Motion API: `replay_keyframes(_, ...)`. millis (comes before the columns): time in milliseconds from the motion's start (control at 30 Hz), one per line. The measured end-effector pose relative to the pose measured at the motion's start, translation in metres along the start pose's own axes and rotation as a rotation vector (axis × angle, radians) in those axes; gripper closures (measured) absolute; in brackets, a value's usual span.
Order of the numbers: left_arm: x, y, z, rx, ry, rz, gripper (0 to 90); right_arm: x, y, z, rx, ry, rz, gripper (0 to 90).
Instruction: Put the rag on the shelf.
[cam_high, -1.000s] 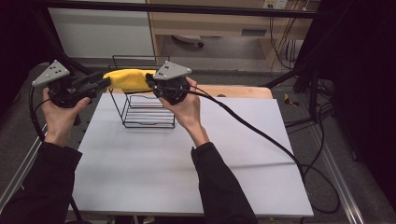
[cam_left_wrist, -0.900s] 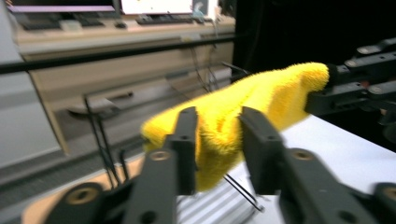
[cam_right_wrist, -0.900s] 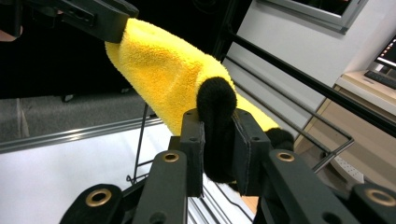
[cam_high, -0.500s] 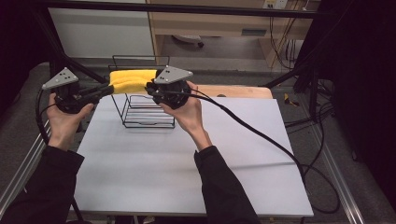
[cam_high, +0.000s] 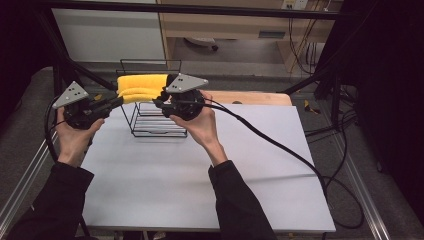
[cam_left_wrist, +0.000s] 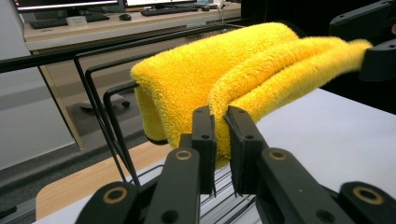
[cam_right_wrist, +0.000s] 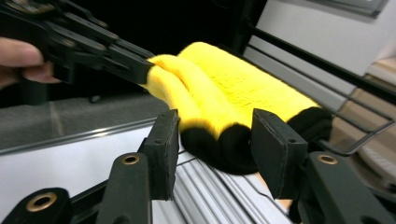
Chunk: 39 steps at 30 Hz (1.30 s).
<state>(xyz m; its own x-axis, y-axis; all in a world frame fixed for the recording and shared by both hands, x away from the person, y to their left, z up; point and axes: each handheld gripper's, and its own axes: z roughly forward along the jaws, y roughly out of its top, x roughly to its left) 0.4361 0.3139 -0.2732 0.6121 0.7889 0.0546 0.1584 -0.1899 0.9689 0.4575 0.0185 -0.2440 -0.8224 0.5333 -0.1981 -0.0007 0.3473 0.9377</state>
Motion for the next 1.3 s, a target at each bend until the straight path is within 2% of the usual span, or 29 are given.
replay_keyframes(33,-0.001,-0.001,0.001,0.004,-0.001,0.002,81.8,0.0,-0.001,-0.001,0.007,0.024,0.017,53.3)
replay_keyframes(67,-0.001,-0.002,0.002,0.009,0.0,0.01,81.8,0.0,-0.001,-0.001,0.007,0.024,0.017,53.3)
replay_keyframes(167,-0.005,-0.005,0.005,0.022,0.002,0.031,81.7,0.001,-0.004,0.001,0.042,0.052,0.04,70.1)
replay_keyframes(200,-0.006,-0.006,0.007,0.026,0.007,0.04,81.3,0.001,-0.009,0.005,0.076,0.053,0.065,78.9)
replay_keyframes(233,-0.007,-0.006,0.008,0.031,0.013,0.048,81.3,0.001,-0.009,0.005,0.076,0.053,0.065,78.9)
replay_keyframes(333,-0.009,-0.009,0.011,0.063,0.014,0.068,77.5,-0.001,-0.017,0.014,0.122,0.045,0.102,86.0)
replay_keyframes(400,-0.01,-0.012,0.013,0.09,0.026,0.089,74.2,-0.002,-0.024,0.021,0.147,0.042,0.125,86.7)
replay_keyframes(467,-0.01,-0.015,0.015,0.105,0.028,0.085,70.8,-0.002,-0.03,0.026,0.162,0.022,0.124,86.7)
replay_keyframes(533,-0.008,-0.018,0.017,0.116,0.03,0.069,67.6,-0.003,-0.035,0.031,0.165,0.008,0.127,86.0)
replay_keyframes(633,-0.004,-0.024,0.022,0.121,0.028,0.02,62.8,-0.006,-0.04,0.036,0.168,-0.017,0.13,84.3)
replay_keyframes(733,0.0,-0.027,0.026,0.127,0.023,-0.022,59.2,-0.007,-0.042,0.04,0.168,-0.021,0.128,81.8)
replay_keyframes(900,0.004,-0.029,0.032,0.157,0.039,-0.069,49.2,-0.009,-0.044,0.042,0.153,-0.012,0.149,75.2)
replay_keyframes(1000,0.003,-0.032,0.032,0.17,0.035,-0.083,41.9,-0.008,-0.045,0.037,0.13,0.007,0.156,70.5)
replay_keyframes(1033,0.002,-0.032,0.031,0.174,0.036,-0.084,37.8,-0.006,-0.045,0.031,0.117,0.013,0.155,66.2)
replay_keyframes(1100,0.002,-0.034,0.028,0.184,0.038,-0.085,35.1,-0.006,-0.045,0.028,0.11,0.019,0.159,64.1)
replay_keyframes(1300,-0.002,-0.039,0.02,0.186,0.033,-0.094,21.7,-0.003,-0.043,0.007,0.102,0.034,0.165,48.7)
